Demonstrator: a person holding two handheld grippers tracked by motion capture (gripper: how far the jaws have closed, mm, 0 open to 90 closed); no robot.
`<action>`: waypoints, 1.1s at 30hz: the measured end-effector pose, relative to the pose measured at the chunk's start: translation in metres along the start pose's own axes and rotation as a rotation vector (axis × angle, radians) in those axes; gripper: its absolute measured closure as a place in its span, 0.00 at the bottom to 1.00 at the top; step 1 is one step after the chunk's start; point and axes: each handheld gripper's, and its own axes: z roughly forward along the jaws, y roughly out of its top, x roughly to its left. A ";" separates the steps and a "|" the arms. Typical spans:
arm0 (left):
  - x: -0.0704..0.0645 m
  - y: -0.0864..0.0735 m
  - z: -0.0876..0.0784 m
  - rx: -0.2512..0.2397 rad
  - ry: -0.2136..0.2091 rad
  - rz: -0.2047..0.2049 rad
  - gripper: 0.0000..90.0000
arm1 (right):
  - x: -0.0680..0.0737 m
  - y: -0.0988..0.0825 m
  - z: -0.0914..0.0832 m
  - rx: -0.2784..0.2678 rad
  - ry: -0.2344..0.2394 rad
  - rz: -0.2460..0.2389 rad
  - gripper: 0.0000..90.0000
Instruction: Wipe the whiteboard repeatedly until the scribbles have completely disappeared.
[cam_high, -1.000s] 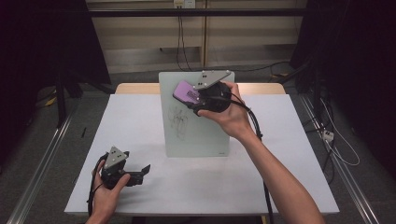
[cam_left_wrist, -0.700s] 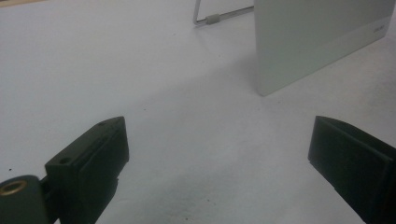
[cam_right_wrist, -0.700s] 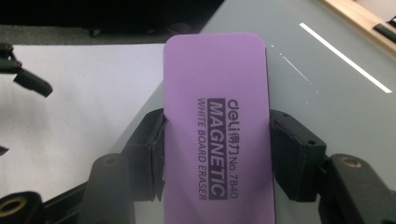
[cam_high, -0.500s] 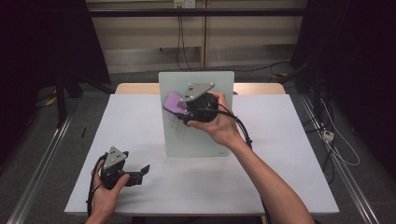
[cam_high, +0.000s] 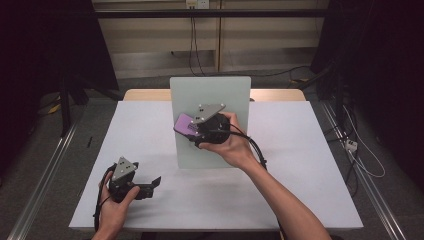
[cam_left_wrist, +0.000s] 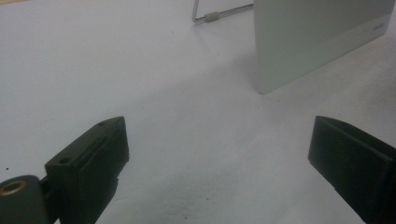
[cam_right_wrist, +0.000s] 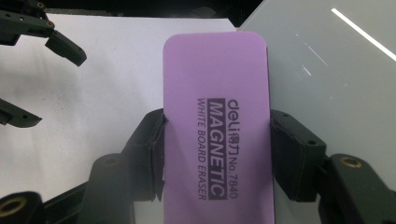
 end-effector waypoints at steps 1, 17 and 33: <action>0.000 0.000 0.000 0.000 -0.001 0.001 0.06 | 0.001 -0.003 0.000 -0.002 0.002 0.003 0.47; 0.002 -0.001 -0.001 -0.006 0.006 -0.012 0.06 | -0.013 0.008 -0.013 -0.009 -0.023 0.009 0.47; 0.002 -0.001 0.000 0.000 0.006 -0.006 0.06 | -0.011 0.019 -0.007 -0.026 -0.043 -0.002 0.47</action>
